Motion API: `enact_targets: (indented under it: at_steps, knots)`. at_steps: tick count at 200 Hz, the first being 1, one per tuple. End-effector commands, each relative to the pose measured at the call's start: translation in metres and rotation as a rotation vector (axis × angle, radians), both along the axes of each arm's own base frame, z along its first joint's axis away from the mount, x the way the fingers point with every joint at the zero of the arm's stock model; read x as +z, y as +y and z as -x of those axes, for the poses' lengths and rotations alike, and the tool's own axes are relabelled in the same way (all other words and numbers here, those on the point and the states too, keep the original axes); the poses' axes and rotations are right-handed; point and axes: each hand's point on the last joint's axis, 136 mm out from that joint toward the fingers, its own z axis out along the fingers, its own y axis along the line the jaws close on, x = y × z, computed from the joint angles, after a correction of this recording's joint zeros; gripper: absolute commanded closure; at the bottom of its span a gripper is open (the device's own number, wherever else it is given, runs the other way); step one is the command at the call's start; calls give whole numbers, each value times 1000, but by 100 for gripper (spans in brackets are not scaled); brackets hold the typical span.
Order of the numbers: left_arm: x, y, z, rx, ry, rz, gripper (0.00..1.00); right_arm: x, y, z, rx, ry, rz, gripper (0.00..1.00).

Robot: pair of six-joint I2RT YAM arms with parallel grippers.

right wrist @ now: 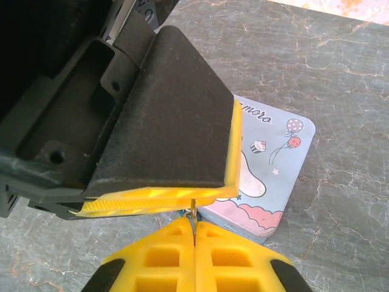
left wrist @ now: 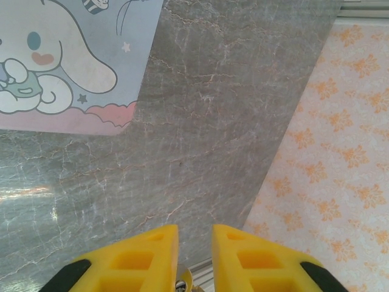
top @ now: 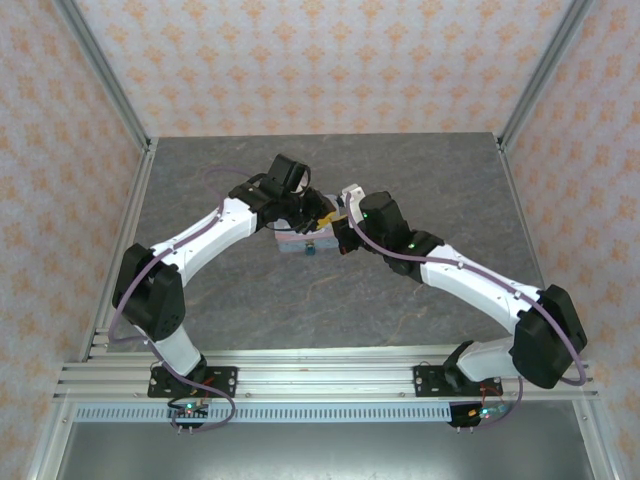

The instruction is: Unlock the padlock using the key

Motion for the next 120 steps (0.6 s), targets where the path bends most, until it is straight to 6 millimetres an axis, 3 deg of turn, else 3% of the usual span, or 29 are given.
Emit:
enact_targets:
  at_steps: [1,29,66,88,109,120]
  knots:
    - [4,-5,-2,-8,-10,6,82,11,1,-5,-10,-36,11,100]
    - [4,-6,-2,-10,-10,5,83,11,1,-6,-11,-35,13,100]
    - [2,-7,-1,-14,-9,2,90,10,2,-6,-8,-34,13,100]
    - [1,-8,0,-22,-8,-5,100,11,2,-6,-9,-35,8,100]
    - [1,-6,0,-29,-15,-21,100,13,1,-7,-17,-38,4,100]
    - [2,-4,-2,-33,-36,-34,100,15,-3,-6,-35,-42,0,79]
